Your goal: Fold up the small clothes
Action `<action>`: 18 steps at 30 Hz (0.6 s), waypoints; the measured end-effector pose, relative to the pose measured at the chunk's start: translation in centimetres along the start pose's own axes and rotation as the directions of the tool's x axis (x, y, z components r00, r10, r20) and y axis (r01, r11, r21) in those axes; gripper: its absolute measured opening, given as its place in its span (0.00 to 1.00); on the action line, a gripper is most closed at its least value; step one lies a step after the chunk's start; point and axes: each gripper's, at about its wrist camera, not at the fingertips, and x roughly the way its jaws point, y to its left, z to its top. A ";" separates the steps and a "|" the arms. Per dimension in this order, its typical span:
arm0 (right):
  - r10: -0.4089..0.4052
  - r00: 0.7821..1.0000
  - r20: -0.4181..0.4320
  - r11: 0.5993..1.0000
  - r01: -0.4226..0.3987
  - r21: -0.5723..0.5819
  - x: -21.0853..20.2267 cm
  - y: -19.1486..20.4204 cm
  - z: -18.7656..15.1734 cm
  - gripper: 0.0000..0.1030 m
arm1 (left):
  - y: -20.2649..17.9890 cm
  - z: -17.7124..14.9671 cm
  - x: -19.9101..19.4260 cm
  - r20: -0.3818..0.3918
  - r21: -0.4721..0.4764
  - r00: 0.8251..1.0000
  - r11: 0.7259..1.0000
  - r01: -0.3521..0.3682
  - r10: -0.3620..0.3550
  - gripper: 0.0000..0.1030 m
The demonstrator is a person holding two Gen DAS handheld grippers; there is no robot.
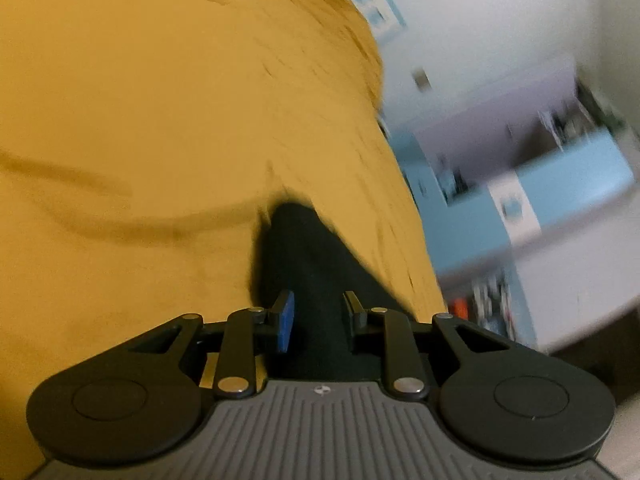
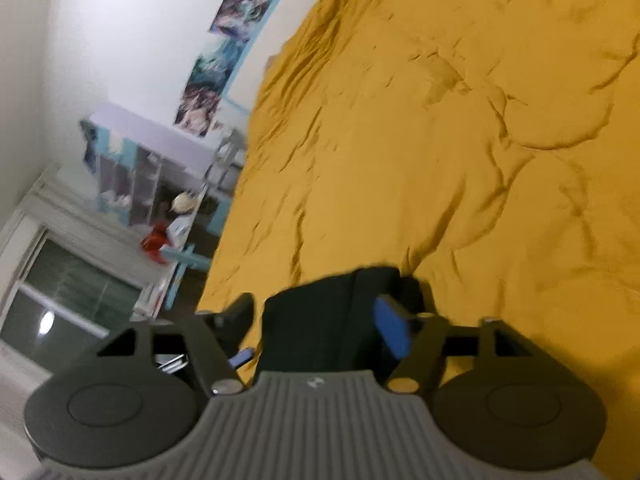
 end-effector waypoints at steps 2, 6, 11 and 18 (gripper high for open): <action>-0.044 0.998 -0.035 0.999 0.043 -0.022 -1.2 -0.4 -0.4 0.67 | -1.5 -3.2 -2.9 -0.047 0.017 0.999 1.000 0.021 -0.020 0.36; -0.059 0.994 -0.096 0.998 0.060 0.005 -2.0 -1.6 -1.2 0.67 | -3.6 -10.1 -6.8 -0.109 0.002 0.993 0.999 0.051 -0.051 0.48; -0.072 0.989 -0.127 0.997 0.071 -0.011 -0.7 -1.5 -1.4 0.68 | -3.5 -15.1 -6.8 -0.222 0.003 0.974 0.999 0.039 -0.037 0.48; -0.103 0.982 -0.158 0.994 0.098 -0.041 2.4 -2.1 -1.5 0.71 | -3.8 -16.3 -3.7 -0.240 -0.044 0.967 0.996 0.081 -0.089 0.51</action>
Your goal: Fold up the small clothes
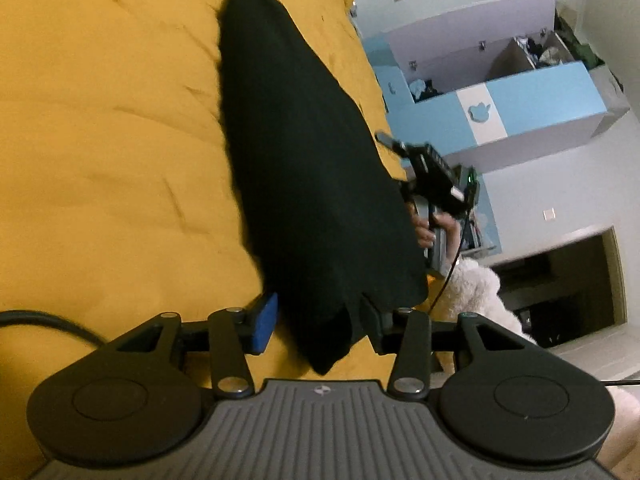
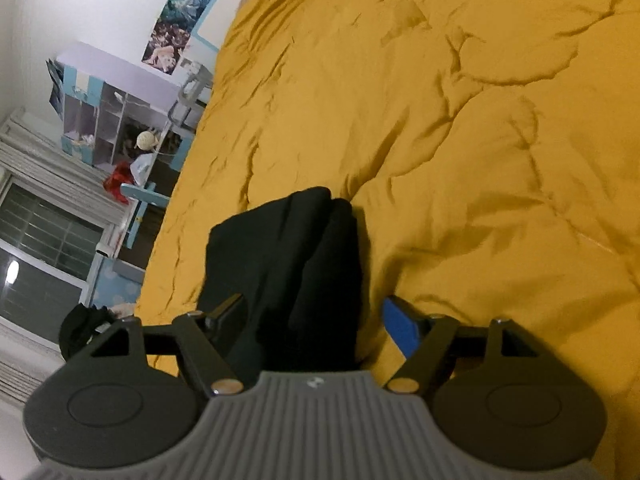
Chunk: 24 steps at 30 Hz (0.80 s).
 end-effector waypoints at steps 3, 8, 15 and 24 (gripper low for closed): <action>0.043 0.999 -0.006 0.999 -0.043 0.000 1.1 0.0 0.4 0.73 | 0.1 0.5 2.4 -0.021 -0.006 1.000 1.000 0.008 -0.008 0.51; 0.074 0.997 -0.001 0.997 -0.074 -0.005 3.8 0.9 1.3 0.78 | 0.9 0.9 4.6 -0.032 -0.058 0.998 0.997 0.043 -0.045 0.55; 0.077 0.997 0.018 0.997 -0.076 -0.031 5.9 0.8 1.3 0.80 | 1.7 1.1 5.9 0.000 -0.134 0.999 0.990 0.046 -0.046 0.61; 0.007 0.999 0.032 0.996 -0.004 -0.088 6.0 1.2 0.6 0.61 | 1.2 1.0 5.5 0.029 -0.143 0.999 0.989 0.033 -0.030 0.54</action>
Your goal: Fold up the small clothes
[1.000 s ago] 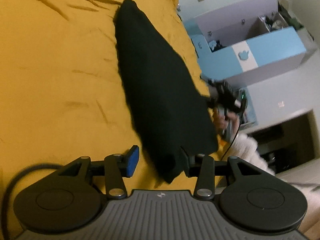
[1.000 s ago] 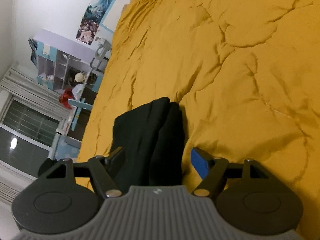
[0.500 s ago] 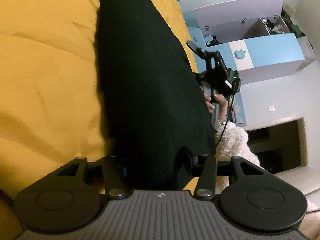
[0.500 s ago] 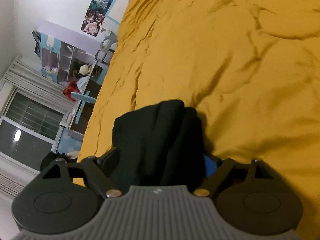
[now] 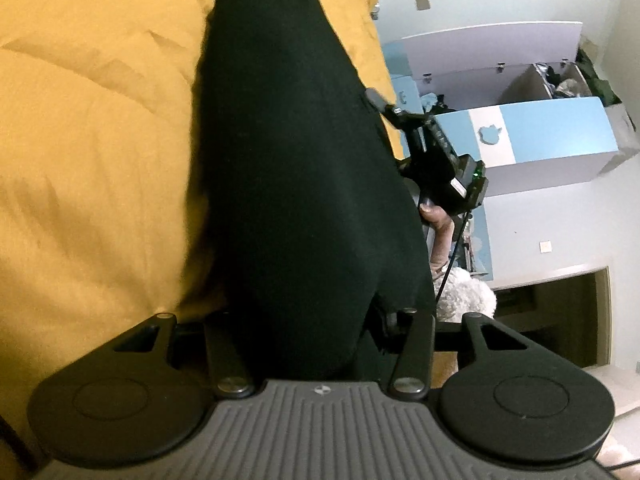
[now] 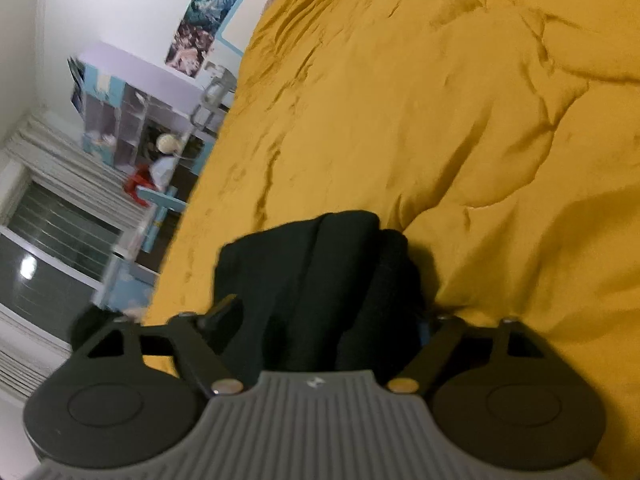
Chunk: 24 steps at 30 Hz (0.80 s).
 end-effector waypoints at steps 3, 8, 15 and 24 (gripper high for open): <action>-0.028 1.000 0.003 0.999 0.028 -0.020 0.1 0.3 -0.1 0.55 | -0.1 0.1 0.0 0.001 0.004 1.000 1.000 -0.004 0.004 0.50; -0.086 0.996 0.005 0.992 0.086 -0.094 0.4 1.5 -0.5 0.48 | -0.6 0.2 0.5 0.003 -0.005 1.000 1.000 -0.018 0.018 0.48; -0.125 0.992 0.010 0.979 0.125 -0.159 0.6 2.7 -0.3 0.33 | -0.8 0.1 0.7 0.024 -0.009 0.999 0.999 -0.035 0.035 0.46; -0.103 0.995 0.011 0.986 0.104 -0.130 0.9 2.1 -0.2 0.29 | -0.7 0.2 1.3 0.035 -0.020 0.998 0.998 -0.060 0.060 0.46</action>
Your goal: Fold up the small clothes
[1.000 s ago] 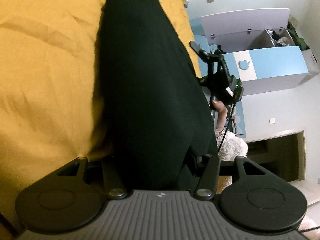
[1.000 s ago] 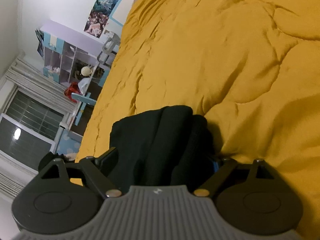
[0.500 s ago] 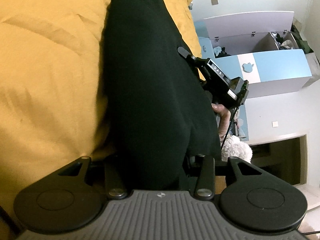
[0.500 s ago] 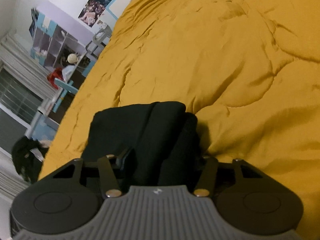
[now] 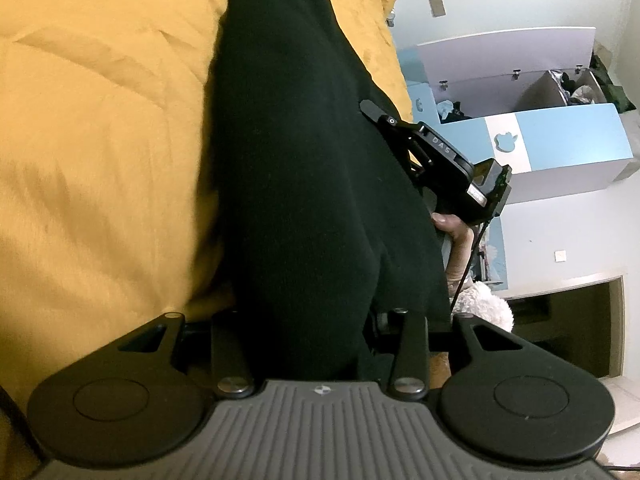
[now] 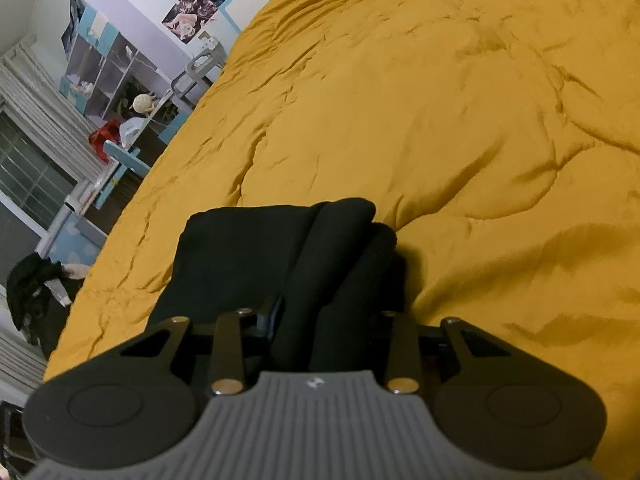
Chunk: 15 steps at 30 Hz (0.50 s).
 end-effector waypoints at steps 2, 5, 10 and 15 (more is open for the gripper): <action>0.005 1.000 0.006 1.000 -0.005 0.002 0.0 -0.1 -0.1 0.29 | -0.1 0.2 0.0 -0.002 -0.007 1.000 1.000 -0.001 0.001 0.46; 0.001 1.000 0.013 1.000 -0.001 -0.002 0.0 -0.2 -0.2 0.29 | -0.1 0.3 0.1 0.001 -0.004 1.000 1.000 -0.006 0.006 0.46; -0.012 1.000 0.020 1.000 0.012 0.006 -0.2 0.3 -0.2 0.28 | -0.3 0.3 -0.1 0.020 -0.001 1.000 1.000 -0.005 0.005 0.38; -0.014 0.998 0.056 1.000 0.013 0.022 -1.9 1.9 0.4 0.23 | -0.5 0.3 -0.9 0.058 -0.011 0.998 0.999 0.040 -0.039 0.27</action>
